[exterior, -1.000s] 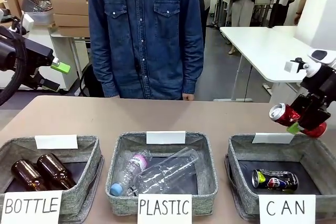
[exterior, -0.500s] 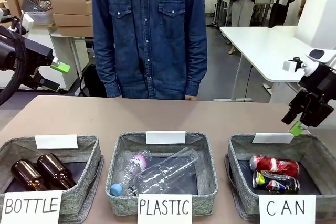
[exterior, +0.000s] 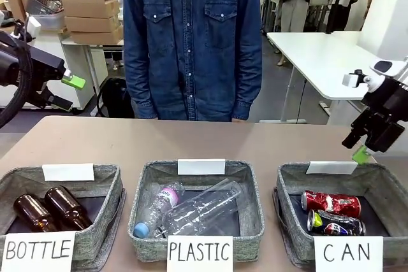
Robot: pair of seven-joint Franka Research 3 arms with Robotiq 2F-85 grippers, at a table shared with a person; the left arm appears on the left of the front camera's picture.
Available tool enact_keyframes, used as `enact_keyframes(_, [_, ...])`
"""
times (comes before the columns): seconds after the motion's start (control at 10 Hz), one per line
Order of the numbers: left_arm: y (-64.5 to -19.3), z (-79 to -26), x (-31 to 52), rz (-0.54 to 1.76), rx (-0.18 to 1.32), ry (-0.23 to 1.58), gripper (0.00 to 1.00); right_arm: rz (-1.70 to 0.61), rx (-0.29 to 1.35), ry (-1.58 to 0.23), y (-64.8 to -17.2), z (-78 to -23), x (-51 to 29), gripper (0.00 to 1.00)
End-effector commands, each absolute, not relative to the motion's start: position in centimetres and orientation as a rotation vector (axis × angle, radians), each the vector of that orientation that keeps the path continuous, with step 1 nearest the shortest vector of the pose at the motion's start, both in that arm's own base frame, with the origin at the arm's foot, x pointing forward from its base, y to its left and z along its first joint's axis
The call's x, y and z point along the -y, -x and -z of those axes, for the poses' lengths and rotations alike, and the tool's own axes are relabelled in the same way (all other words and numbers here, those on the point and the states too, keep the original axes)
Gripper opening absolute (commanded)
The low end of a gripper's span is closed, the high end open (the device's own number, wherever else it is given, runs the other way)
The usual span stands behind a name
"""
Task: Sort the can waste into the basket.
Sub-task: Pick up the can waste from the table and place it in the right Fabric basket.
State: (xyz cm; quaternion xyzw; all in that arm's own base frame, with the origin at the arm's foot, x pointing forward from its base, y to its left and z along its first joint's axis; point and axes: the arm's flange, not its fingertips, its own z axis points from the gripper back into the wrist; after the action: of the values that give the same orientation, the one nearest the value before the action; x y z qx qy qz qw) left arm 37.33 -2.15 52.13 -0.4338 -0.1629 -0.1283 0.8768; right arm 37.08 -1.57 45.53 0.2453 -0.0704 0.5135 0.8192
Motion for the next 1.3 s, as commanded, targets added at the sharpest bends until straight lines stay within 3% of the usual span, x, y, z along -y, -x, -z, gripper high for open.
enact_keyframes(0.0, [-37.2, -52.2, 2.0, 0.267, 0.337, 0.898, 1.0, -0.366, 0.216, -0.69, -38.5, -48.0, -0.9, 1.0])
enact_keyframes(0.2, [-37.2, -52.2, 2.0, 0.267, 0.337, 0.898, 1.0, -0.085, 0.219, -0.984, -39.6, -49.9, -3.8, 1.0])
enact_keyframes(0.4, [-37.2, -52.2, 2.0, 0.267, 0.337, 0.898, 1.0, 0.093, 0.072, -1.278, -41.5, -49.3, -7.6, 1.0])
enact_keyframes(0.5, [-37.2, -52.2, 2.0, 0.267, 0.337, 0.898, 1.0, 0.185, -0.005, -1.319, -42.0, -48.2, -9.0, 1.0])
enact_keyframes(0.6, [-37.2, -52.2, 2.0, 0.267, 0.337, 0.898, 1.0, 0.13, -0.054, -1.392, -41.6, -47.8, -8.7, 1.0])
enact_keyframes(0.8, [-37.2, -52.2, 2.0, 0.267, 0.337, 0.898, 1.0, 0.083, 0.185, -1.645, -38.5, -48.9, -3.1, 1.0])
enact_keyframes(0.9, [-37.2, -52.2, 2.0, 0.267, 0.337, 0.898, 1.0, -0.034, -0.085, -1.269, -41.8, -47.8, -8.5, 1.0])
enact_keyframes(1.2, [-37.2, -52.2, 2.0, 0.267, 0.337, 0.898, 1.0, -0.034, -0.085, -1.269, -41.8, -47.8, -8.5, 1.0])
